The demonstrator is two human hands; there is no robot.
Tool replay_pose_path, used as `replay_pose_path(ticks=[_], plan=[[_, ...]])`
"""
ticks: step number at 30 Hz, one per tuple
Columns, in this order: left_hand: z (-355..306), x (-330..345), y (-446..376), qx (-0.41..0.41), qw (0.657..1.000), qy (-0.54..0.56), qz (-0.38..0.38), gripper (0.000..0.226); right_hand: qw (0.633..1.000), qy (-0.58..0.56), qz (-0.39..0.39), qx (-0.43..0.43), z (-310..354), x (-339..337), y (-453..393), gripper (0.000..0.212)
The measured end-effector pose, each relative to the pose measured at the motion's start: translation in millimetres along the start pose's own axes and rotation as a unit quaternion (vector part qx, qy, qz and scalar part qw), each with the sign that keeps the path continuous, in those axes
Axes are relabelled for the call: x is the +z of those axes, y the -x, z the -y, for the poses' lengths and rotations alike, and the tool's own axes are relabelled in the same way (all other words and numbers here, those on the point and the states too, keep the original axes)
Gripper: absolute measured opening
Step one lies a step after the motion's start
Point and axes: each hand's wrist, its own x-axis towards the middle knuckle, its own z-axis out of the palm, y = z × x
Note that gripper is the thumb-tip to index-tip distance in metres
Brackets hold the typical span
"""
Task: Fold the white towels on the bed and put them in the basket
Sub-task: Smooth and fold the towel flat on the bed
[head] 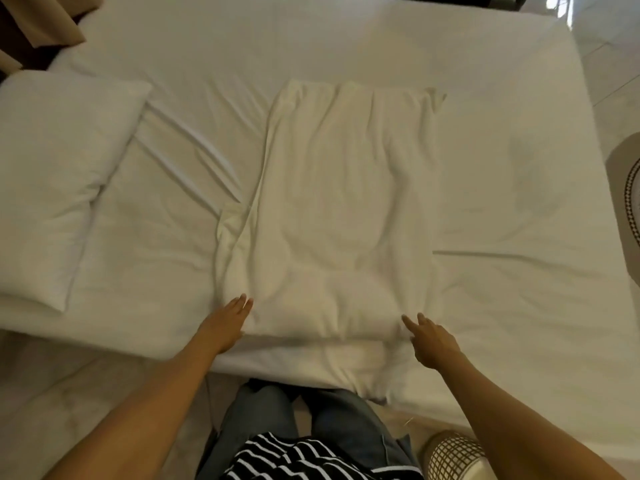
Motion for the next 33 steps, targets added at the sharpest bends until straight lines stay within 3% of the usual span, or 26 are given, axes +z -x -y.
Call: replay_pose_path(ticks=[7,21,33], plan=[[-9.4,-29.4,-17.3,-0.033,0.999,0.017,-0.002,0.066,0.999,-0.034,0.012,0.023,0.3,-11.8,-21.5,0.056],[14.9,-111.9,-130.6,-0.132,0.966,0.218,-0.031,0.060,0.957,-0.260,-0.066,0.108,-24.4,-83.2,-140.4,0.057],[54.8,-134.8,-239.4,-0.151,0.955,0.237,-0.099,0.077,0.944,-0.250,-0.137,0.167,-51.0,-98.9,-238.1,0.059]])
